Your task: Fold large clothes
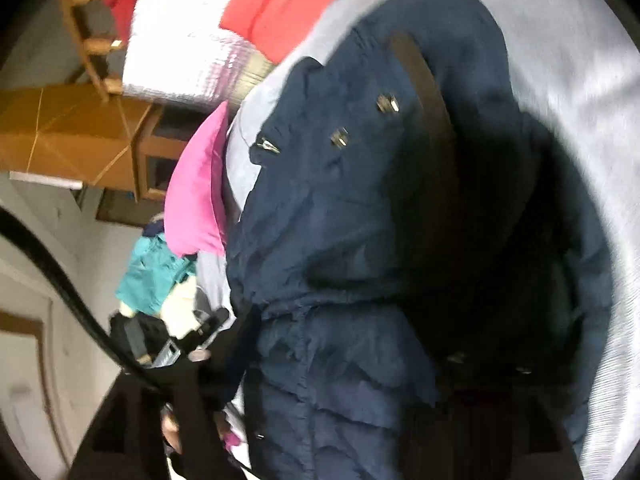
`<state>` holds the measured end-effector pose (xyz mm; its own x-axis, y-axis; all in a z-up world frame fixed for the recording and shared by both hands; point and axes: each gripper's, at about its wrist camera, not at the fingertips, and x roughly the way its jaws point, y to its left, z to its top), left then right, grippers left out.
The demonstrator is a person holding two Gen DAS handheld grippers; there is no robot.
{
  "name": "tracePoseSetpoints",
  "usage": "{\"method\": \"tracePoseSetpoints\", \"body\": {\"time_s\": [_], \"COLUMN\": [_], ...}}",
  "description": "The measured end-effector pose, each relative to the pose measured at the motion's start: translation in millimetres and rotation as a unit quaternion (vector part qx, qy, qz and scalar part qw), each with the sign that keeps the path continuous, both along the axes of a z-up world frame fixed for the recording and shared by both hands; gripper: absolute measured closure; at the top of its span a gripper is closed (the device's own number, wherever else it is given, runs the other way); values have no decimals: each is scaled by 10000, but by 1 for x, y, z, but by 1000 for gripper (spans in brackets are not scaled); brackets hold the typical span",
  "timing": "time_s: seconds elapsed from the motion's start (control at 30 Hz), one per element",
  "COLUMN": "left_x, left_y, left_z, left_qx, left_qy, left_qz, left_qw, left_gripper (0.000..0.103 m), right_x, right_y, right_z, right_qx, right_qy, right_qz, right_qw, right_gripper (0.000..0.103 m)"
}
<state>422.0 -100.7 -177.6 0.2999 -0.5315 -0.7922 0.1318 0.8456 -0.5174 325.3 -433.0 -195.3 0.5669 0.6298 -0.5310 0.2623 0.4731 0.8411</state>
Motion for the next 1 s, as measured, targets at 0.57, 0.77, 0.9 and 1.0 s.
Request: {"method": "tracePoseSetpoints", "body": {"time_s": [0.57,0.77,0.9,1.0], "left_x": [14,16,15,8], "left_y": [24,18,21,23], "left_z": [-36,-46,-39,-22], "left_qx": [-1024,-765,-537,-104], "left_qy": [122,178,306,240], "left_qz": [1232,1156,1064,853], "left_qw": [9870,9902,9924,9960], "left_gripper": [63,61,58,54], "right_x": [9,16,17,10], "right_y": [-6,0,-3,-12], "right_z": [-10,-8,-4,0], "right_qx": [-345,-891,-869,-816], "right_qy": [-176,-17,48,175], "right_qz": [-1493,-1354,-1197,-903], "right_qw": [9880,9868,9890,9924], "right_gripper": [83,84,80,70]}}
